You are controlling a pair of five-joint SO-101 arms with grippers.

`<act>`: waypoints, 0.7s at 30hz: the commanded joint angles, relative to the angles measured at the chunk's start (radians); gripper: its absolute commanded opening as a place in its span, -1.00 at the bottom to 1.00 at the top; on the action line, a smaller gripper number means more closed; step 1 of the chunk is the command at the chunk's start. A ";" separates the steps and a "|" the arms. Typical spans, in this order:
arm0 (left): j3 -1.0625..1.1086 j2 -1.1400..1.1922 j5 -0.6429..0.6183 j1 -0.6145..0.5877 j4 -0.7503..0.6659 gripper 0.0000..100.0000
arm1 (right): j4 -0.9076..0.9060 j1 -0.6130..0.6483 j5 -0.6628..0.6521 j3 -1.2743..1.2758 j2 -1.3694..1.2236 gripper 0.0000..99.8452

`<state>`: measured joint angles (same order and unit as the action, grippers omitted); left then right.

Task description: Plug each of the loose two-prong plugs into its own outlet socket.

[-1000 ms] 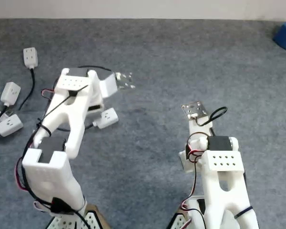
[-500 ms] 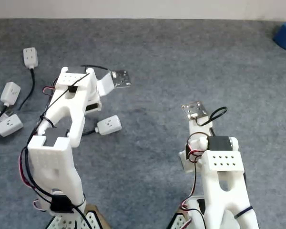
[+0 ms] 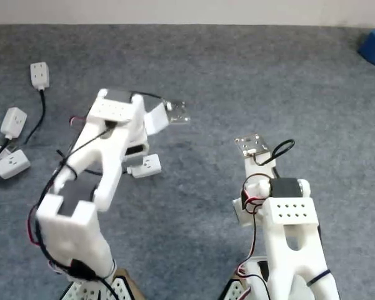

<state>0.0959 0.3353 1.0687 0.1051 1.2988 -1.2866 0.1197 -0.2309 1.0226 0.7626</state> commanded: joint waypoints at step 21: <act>0.216 -0.306 -0.020 0.077 0.020 -0.68 | 0.002 0.012 -0.011 -0.004 0.013 -0.46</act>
<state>0.2831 0.0806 1.0518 0.1588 1.2804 -1.2866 0.1197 -0.2309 1.0242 0.7626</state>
